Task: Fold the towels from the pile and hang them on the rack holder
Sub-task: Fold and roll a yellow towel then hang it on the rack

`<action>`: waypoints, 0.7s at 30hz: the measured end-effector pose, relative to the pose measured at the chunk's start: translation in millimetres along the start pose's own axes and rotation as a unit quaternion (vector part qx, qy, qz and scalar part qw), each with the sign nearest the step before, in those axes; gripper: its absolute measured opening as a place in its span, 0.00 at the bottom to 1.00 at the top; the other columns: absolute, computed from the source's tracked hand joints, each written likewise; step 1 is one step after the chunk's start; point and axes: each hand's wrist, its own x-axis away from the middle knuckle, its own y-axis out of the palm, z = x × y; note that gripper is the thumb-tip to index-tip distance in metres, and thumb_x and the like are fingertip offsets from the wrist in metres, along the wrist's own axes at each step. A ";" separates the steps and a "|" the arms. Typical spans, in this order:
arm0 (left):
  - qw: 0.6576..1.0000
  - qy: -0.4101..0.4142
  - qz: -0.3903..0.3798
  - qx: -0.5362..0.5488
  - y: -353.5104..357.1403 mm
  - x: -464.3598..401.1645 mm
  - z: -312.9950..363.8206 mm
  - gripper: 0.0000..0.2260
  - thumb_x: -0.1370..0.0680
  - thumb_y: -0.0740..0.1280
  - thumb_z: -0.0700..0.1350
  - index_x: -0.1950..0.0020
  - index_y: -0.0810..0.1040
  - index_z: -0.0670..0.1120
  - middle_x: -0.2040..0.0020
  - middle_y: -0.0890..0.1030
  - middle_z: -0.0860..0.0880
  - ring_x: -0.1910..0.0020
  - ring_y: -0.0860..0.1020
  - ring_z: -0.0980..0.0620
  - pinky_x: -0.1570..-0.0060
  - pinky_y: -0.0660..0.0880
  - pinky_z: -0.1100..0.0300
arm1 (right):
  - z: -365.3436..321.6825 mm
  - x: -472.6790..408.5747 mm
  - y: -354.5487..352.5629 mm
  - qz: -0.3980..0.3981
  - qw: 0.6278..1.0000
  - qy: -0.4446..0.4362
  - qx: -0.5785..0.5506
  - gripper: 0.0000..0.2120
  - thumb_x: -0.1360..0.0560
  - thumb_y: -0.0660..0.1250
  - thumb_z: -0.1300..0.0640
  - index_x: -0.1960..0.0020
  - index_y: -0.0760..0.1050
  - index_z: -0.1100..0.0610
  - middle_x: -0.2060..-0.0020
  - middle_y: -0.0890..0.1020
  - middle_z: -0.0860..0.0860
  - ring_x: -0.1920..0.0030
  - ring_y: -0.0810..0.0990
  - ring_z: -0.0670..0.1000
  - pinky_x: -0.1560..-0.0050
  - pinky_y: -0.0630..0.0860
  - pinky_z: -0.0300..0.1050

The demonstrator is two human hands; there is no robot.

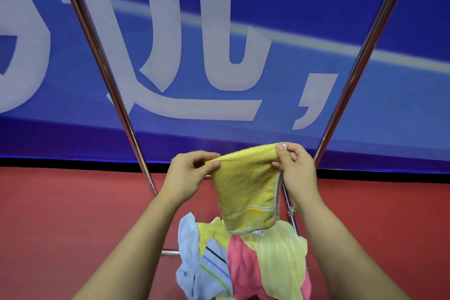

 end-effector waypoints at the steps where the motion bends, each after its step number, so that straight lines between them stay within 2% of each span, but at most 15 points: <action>1: 1.000 0.007 -0.014 -0.020 0.2 0.9 0.9 0.08 0.23 0.76 0.44 0.49 0.87 0.56 0.55 0.88 0.56 0.53 0.86 0.56 0.46 0.81 0.56 | 0.9 -1.1 -1.2 0.003 1.000 0.002 0.000 0.03 0.19 0.68 0.57 0.48 0.78 0.57 0.54 0.85 0.56 0.53 0.84 0.54 0.59 0.80 0.32; 3: 0.996 0.029 -0.038 -0.079 1.2 2.8 3.5 0.08 0.22 0.75 0.44 0.46 0.87 0.56 0.55 0.88 0.59 0.54 0.85 0.61 0.46 0.80 0.59 | 4.1 -3.4 -3.6 0.011 1.000 0.009 0.002 0.03 0.19 0.68 0.57 0.48 0.79 0.57 0.53 0.85 0.57 0.53 0.84 0.52 0.57 0.80 0.33; 5: 0.984 0.070 -0.064 -0.153 2.6 4.3 6.9 0.12 0.22 0.74 0.45 0.39 0.84 0.56 0.56 0.87 0.59 0.55 0.83 0.62 0.48 0.78 0.61 | 7.8 -4.7 -5.1 0.017 1.000 0.013 0.005 0.04 0.19 0.68 0.56 0.48 0.79 0.56 0.52 0.85 0.57 0.54 0.84 0.50 0.54 0.81 0.36; 8: 0.955 0.123 -0.145 -0.226 7.0 7.6 17.8 0.23 0.21 0.72 0.46 0.28 0.74 0.61 0.60 0.81 0.60 0.59 0.78 0.61 0.55 0.74 0.61 | 11.4 -5.5 -6.9 0.025 1.000 0.011 0.015 0.02 0.19 0.68 0.56 0.50 0.79 0.53 0.53 0.85 0.56 0.54 0.84 0.49 0.51 0.81 0.41; 10: 0.927 0.154 -0.204 -0.273 11.3 11.0 24.5 0.26 0.20 0.70 0.47 0.25 0.67 0.64 0.53 0.81 0.61 0.54 0.77 0.60 0.50 0.75 0.57 | 13.1 -5.6 -8.2 0.022 0.999 0.010 0.028 0.03 0.19 0.68 0.56 0.51 0.79 0.52 0.53 0.85 0.56 0.56 0.84 0.48 0.50 0.81 0.42; 12: 0.901 0.163 -0.264 -0.302 17.1 14.5 26.9 0.28 0.19 0.67 0.47 0.23 0.61 0.67 0.42 0.80 0.59 0.46 0.78 0.54 0.45 0.76 0.52 | 14.0 -5.0 -8.7 0.016 0.999 0.017 0.042 0.04 0.19 0.68 0.57 0.52 0.79 0.52 0.54 0.85 0.54 0.58 0.84 0.47 0.51 0.81 0.41; 13: 0.891 0.153 -0.294 -0.309 20.4 16.4 28.1 0.29 0.18 0.66 0.46 0.23 0.59 0.68 0.41 0.79 0.57 0.48 0.77 0.51 0.45 0.76 0.51 | 14.1 -4.4 -8.3 0.009 0.999 0.019 0.048 0.04 0.19 0.68 0.57 0.52 0.79 0.52 0.54 0.85 0.54 0.58 0.83 0.47 0.53 0.81 0.38; 15: 0.879 0.127 -0.337 -0.313 27.6 19.6 29.4 0.30 0.18 0.65 0.45 0.23 0.58 0.69 0.50 0.78 0.58 0.56 0.75 0.51 0.50 0.75 0.51 | 14.1 -3.6 -7.2 -0.007 0.998 0.016 0.058 0.04 0.19 0.67 0.58 0.53 0.79 0.54 0.55 0.84 0.56 0.56 0.83 0.49 0.57 0.80 0.33; 17: 0.876 0.095 -0.354 -0.313 32.0 19.0 30.4 0.30 0.19 0.65 0.45 0.23 0.59 0.70 0.61 0.76 0.55 0.62 0.73 0.54 0.56 0.72 0.54 | 15.6 -3.5 -6.5 -0.023 0.997 0.011 0.080 0.04 0.19 0.67 0.58 0.52 0.79 0.54 0.54 0.85 0.56 0.55 0.83 0.49 0.58 0.80 0.32; 19: 0.883 0.064 -0.352 -0.304 34.1 16.5 27.8 0.29 0.19 0.67 0.46 0.23 0.60 0.67 0.63 0.75 0.55 0.63 0.72 0.58 0.57 0.68 0.57 | 16.9 -2.8 -7.1 -0.036 0.994 0.010 0.099 0.04 0.19 0.68 0.58 0.51 0.80 0.55 0.55 0.85 0.55 0.54 0.83 0.49 0.57 0.80 0.33; 21: 0.899 0.031 -0.342 -0.272 33.8 15.0 24.4 0.30 0.21 0.69 0.46 0.23 0.63 0.64 0.64 0.74 0.57 0.65 0.74 0.60 0.58 0.69 0.59 | 16.6 -1.7 -7.9 -0.045 0.993 0.012 0.105 0.04 0.19 0.68 0.57 0.50 0.80 0.57 0.55 0.85 0.53 0.54 0.84 0.49 0.54 0.81 0.35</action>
